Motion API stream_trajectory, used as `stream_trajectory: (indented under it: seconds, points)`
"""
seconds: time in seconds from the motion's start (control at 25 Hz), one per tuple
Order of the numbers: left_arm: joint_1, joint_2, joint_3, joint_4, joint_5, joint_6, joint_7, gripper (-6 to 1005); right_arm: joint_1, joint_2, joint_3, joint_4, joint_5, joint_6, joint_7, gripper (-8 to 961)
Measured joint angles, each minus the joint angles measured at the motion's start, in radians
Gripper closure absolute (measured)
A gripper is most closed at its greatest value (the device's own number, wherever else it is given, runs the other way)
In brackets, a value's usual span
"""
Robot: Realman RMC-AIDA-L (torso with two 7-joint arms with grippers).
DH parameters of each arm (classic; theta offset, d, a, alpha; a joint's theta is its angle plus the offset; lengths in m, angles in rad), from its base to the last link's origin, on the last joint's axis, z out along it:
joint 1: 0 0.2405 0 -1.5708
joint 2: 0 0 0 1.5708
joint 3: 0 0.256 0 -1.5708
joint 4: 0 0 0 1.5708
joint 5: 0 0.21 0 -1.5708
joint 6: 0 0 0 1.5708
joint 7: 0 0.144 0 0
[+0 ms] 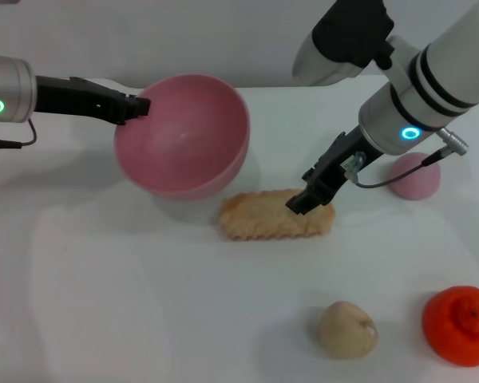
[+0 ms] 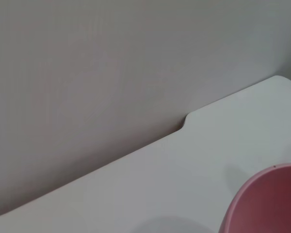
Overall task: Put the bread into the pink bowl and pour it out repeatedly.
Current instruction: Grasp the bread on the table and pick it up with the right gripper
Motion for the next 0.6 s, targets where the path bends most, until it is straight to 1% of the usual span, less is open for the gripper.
stream_trajectory:
  seconds: [0.28,0.48,0.6]
  points:
    - [-0.006,-0.017,0.0,0.003,0.0,-0.005,-0.009,847,-0.003,0.004,-0.03,0.022,-0.002,0.016,-0.042,411]
    - [-0.006,-0.03,-0.002,0.003,-0.002,-0.005,-0.017,846,-0.014,0.006,-0.071,0.023,-0.004,0.084,-0.063,410]
    - [-0.007,-0.032,-0.002,0.003,-0.002,-0.005,-0.028,846,-0.015,0.007,-0.091,0.023,-0.005,0.125,-0.07,409]
